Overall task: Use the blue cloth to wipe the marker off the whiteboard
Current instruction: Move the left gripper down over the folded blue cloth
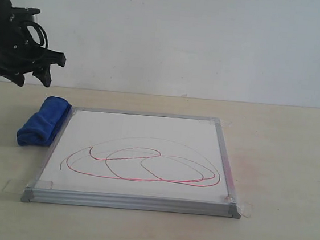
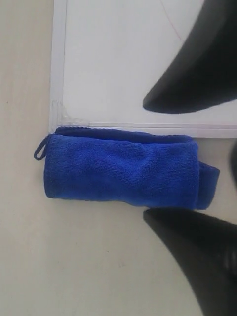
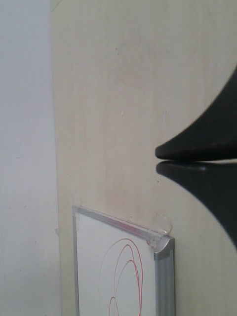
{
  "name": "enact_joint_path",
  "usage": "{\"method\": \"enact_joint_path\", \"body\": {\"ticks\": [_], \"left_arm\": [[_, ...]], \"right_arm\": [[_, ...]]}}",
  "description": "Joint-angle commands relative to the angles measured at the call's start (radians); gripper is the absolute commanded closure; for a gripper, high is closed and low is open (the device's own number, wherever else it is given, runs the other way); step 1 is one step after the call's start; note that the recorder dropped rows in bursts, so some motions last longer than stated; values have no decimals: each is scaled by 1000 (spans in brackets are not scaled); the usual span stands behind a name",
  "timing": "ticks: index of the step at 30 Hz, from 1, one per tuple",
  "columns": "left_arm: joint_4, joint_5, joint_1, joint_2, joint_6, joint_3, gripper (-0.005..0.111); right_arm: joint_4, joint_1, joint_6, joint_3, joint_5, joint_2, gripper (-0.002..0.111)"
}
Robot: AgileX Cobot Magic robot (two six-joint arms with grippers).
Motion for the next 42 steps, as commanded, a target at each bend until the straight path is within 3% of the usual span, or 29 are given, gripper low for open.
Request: {"method": "enact_joint_path", "body": {"ticks": [1, 22, 31, 42], "left_arm": [[-7, 4, -3, 34, -2, -7, 51], [-5, -140, -3, 178, 2, -7, 51], [69, -91, -3, 208, -6, -7, 51], [44, -145, -3, 223, -8, -7, 51]], "right_arm": [[-1, -7, -4, -1, -10, -5, 108], [-1, -7, -4, -1, -10, -5, 108], [-1, -7, -4, -1, -10, -5, 108], [-1, -7, -4, -1, -10, -5, 108]]}}
